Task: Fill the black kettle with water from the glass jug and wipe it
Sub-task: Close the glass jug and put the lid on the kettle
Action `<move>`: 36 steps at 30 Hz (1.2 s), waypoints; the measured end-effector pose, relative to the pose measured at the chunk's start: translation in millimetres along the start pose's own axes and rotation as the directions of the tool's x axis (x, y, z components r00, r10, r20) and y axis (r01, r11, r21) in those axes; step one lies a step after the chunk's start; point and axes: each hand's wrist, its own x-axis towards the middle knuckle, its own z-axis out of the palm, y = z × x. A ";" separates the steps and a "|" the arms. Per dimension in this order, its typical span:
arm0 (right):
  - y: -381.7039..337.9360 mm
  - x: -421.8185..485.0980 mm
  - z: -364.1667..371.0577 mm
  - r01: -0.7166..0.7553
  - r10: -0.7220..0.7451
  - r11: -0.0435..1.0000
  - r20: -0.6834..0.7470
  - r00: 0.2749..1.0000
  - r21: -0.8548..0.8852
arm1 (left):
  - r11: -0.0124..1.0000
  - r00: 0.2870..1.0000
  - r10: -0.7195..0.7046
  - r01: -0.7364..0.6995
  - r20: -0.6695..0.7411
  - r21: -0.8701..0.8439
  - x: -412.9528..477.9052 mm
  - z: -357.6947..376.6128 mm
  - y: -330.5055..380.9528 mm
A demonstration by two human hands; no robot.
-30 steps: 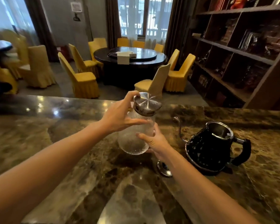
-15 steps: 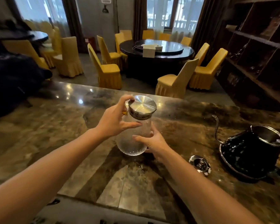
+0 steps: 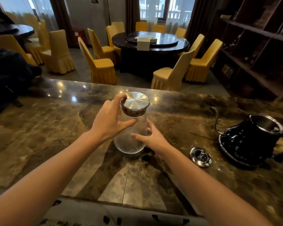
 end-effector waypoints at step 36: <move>39.9 -69.0 -231.9 0.322 -0.221 0.467 0.244 0.944 -0.824 | 0.846 0.892 -0.408 0.288 0.195 0.449 -88.4 237.8 196.7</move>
